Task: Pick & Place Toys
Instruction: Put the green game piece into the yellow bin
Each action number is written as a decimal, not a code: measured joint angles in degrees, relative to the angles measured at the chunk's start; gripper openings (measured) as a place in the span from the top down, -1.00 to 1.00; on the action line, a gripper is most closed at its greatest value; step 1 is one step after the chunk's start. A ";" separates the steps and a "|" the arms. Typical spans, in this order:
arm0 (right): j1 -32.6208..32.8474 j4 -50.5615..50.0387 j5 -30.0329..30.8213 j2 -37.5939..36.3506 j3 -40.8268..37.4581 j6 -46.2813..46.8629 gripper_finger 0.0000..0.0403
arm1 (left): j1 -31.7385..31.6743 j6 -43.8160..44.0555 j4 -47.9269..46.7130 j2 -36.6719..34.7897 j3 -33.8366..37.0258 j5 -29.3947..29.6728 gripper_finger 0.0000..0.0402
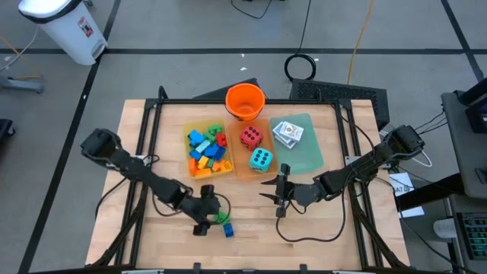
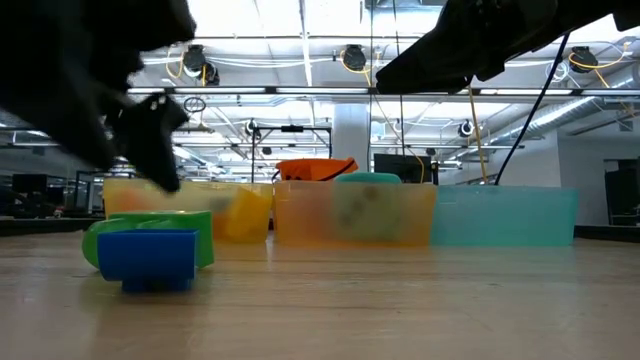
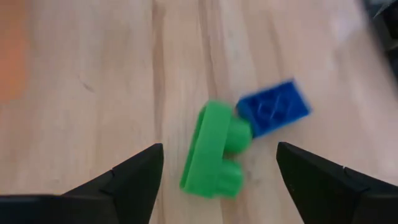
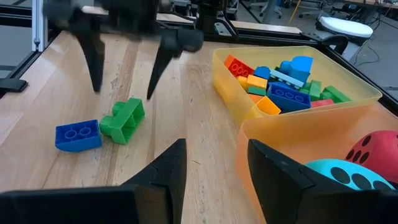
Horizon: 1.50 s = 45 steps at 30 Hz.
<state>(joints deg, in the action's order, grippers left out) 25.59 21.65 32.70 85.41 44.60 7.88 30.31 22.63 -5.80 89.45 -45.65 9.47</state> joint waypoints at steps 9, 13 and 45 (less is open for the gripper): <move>0.01 -0.02 -0.01 0.00 0.00 0.00 0.31 | -0.21 -1.23 0.24 8.08 0.00 -0.45 -0.33; 0.00 -0.01 -0.01 0.00 0.00 0.00 0.31 | -0.91 -1.63 0.55 8.85 0.00 -0.44 -0.27; -0.01 -0.23 -0.01 0.00 0.00 -0.22 0.31 | -3.69 -7.86 7.81 8.96 0.02 -0.37 -0.42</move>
<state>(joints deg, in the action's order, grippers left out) 25.58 21.41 32.69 85.41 44.60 7.66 26.63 14.78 2.01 98.41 -45.63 9.10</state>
